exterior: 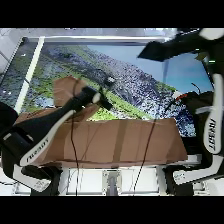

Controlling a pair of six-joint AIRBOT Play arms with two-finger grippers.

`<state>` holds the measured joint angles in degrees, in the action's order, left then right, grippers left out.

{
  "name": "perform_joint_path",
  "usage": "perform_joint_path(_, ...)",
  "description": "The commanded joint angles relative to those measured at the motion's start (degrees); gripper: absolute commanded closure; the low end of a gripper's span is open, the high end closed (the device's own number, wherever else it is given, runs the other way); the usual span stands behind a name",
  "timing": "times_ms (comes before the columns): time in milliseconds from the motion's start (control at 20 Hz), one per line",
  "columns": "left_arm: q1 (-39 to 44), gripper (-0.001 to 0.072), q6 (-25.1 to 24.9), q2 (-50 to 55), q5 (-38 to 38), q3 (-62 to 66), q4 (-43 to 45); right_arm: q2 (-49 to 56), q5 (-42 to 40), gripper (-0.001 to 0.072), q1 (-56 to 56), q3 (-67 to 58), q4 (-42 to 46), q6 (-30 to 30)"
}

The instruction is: Fold the clothes and pants, and hang the long-sleeved shirts on hangers.

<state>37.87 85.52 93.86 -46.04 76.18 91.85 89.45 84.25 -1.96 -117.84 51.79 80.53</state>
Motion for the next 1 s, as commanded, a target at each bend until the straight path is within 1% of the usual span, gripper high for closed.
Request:
perform_joint_path(0,9.2,0.0682,-2.1,0.2,2.7,0.2,-4.2,-5.1,3.1,0.0262,7.1,0.0,4.9,0.0)
perform_joint_path(100,11.8,0.0681,-2.6,0.1,2.7,0.2,-5.2,-5.5,4.0,0.0261,9.3,0.3,6.4,0.0)
perform_joint_path(150,12.2,0.0669,-1.7,-0.2,2.3,0.2,-4.1,-5.5,4.1,0.0261,9.9,0.9,7.1,-0.2)
perform_joint_path(200,11.5,0.0417,1.5,-1.0,1.9,0.6,-2.3,-5.5,4.0,0.0261,10.2,2.1,8.0,-0.7)
perform_joint_path(250,10.1,-0.0013,5.5,-2.4,1.2,1.0,0.5,-5.4,3.8,0.026,10.2,3.7,9.5,-0.8)
perform_joint_path(300,7.8,0.0001,10.6,-4.8,0.3,1.4,4.8,-4.9,3.8,0.026,10.0,5.2,10.4,-0.8)
perform_joint_path(400,1.3,0.0002,16.9,-11.2,-1.4,1.4,15.6,-3.1,3.3,0.026,9.8,8.1,10.2,-0.7)
perform_joint_path(450,-2.8,0.0002,19.4,-14.4,-3.5,1.4,20.7,-2.1,3.1,0.026,9.4,9.6,10.2,-0.7)
perform_joint_path(500,-8.3,0.0003,22.5,-17.5,-7.3,1.4,25.0,-0.9,3.2,0.026,8.8,11.3,10.2,-0.7)
perform_joint_path(550,-14.5,0.0003,25.0,-19.7,-12.4,1.4,26.7,0.2,3.0,0.026,7.7,13.1,10.2,-0.7)
perform_joint_path(600,-22.3,0.0004,25.2,-21.1,-17.9,1.3,25.7,1.1,2.3,0.026,6.5,14.9,10.1,-0.8)
perform_joint_path(650,-30.4,0.0005,24.2,-21.6,-22.2,0.3,24.3,1.7,0.9,0.026,5.1,16.4,10.1,-1.0)
perform_joint_path(700,-38.1,0.0006,21.2,-21.6,-24.3,-1.0,21.1,2.3,-1.1,0.026,3.5,17.6,10.1,-2.0)
perform_joint_path(750,-46.2,0.001,16.5,-21.3,-24.3,-2.7,14.9,2.7,-3.4,0.026,1.9,18.3,10.1,-2.1)
perform_joint_path(850,-61.0,0.0021,7.5,-19.3,-23.2,-4.3,-0.7,2.8,-7.3,0.026,-1.3,18.7,10.0,-2.1)
perform_joint_path(950,-72.2,0.0022,-1.0,-15.8,-21.7,-4.3,-13.8,2.8,-9.6,0.026,-4.2,18.7,10.1,-2.1)
